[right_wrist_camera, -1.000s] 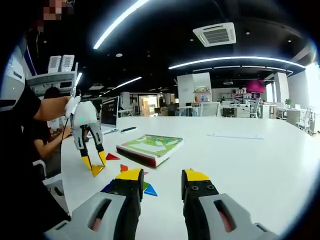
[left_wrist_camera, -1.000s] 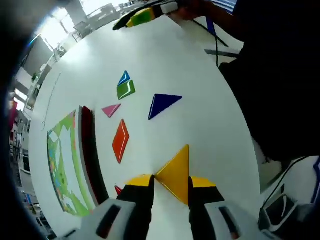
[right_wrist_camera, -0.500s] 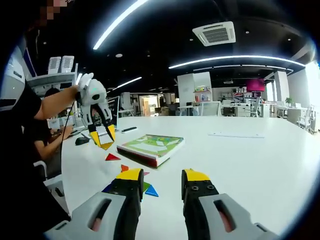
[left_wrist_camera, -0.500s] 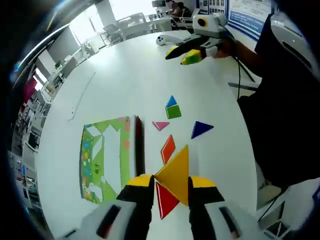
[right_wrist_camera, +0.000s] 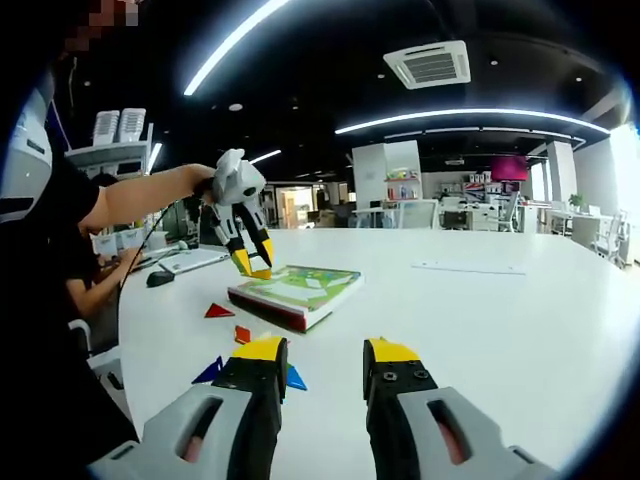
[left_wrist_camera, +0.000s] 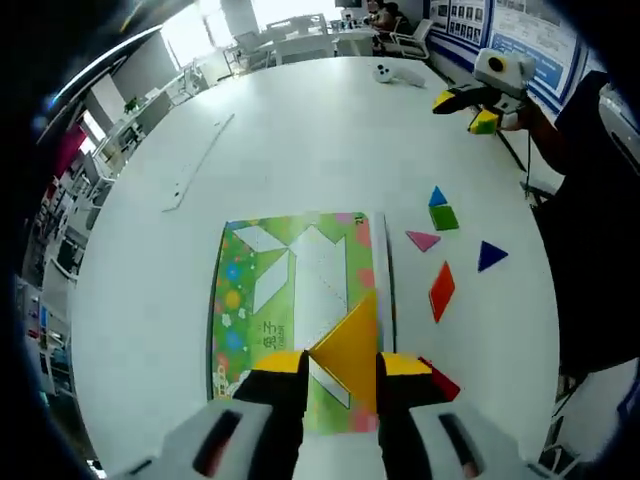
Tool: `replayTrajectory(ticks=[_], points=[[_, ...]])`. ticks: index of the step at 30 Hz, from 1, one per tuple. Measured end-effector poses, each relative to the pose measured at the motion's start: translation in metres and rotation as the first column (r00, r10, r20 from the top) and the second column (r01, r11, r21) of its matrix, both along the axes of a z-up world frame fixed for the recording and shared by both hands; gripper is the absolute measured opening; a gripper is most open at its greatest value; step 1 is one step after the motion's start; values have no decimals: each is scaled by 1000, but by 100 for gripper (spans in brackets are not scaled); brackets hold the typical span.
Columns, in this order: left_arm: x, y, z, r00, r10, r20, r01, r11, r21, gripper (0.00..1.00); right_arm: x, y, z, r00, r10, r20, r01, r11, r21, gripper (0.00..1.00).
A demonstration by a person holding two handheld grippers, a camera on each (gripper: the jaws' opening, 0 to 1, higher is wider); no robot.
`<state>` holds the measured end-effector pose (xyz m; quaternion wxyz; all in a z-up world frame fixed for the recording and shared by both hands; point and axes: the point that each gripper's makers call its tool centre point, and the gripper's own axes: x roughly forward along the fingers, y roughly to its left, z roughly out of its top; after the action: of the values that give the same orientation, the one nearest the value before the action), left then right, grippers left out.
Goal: Pick up the tangram pieces one by one and place each piece onto its matching region on the pattern sheet, fitting the shapes together until the outline on the sheet is completely filled by the tangram pieces
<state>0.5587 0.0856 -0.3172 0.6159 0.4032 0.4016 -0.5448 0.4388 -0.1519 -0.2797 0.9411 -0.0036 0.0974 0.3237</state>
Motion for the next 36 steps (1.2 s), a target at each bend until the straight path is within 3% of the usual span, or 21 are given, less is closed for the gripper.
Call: replayTrajectory(ticks=[5,25,36], points=[[5,1,-12,999,16,-37,-16,1000,-1,28,2,-1,-4,1000,-7,-12,7,1000,0,32],[10,10,-28,998,32,-61,-31,999,24,29,6,-8,-6,999,-25,-21,25,1000,14,32],[9,10,-26,998,21,-62,-20,1000,17,28,5,-8,-9,999,-22,-30,22,1000,15,32]])
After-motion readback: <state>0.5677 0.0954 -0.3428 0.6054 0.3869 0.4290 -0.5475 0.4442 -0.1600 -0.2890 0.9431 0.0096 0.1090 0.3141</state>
